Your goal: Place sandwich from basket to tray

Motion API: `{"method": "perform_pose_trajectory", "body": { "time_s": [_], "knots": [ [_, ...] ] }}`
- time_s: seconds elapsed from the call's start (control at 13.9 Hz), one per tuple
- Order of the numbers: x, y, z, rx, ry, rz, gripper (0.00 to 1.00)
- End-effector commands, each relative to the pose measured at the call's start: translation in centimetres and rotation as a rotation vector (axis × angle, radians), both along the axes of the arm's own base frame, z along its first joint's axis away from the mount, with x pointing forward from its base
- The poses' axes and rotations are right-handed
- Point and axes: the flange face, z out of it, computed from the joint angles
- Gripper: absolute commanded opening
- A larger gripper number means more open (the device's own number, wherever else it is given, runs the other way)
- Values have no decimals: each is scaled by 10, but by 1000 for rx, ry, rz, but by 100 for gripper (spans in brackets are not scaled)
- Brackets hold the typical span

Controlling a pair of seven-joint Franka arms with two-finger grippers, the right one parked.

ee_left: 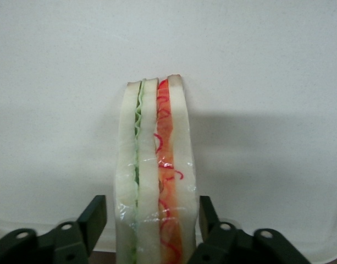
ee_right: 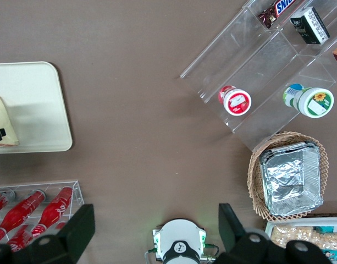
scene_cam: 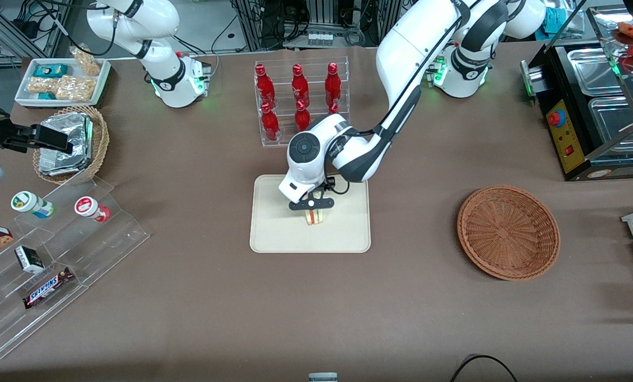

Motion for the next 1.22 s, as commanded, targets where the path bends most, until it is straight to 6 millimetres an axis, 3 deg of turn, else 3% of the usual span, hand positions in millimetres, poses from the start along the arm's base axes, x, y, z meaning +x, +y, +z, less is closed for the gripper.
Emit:
{"method": "perform_pose_trajectory", "body": {
  "time_s": [0.0,0.29,0.5,0.65,0.72,0.94,1.15],
  "knots": [
    [4,-5,3,23,-19,50,100],
    [16,7,21,52,-54,61,100],
    [33,36,76,84,-60,89,100],
    [53,82,128,114,-38,140,100],
    [53,100,150,137,-2,129,100],
    [66,188,230,108,111,82,100],
    [75,293,290,99,208,13,100]
  ]
}}
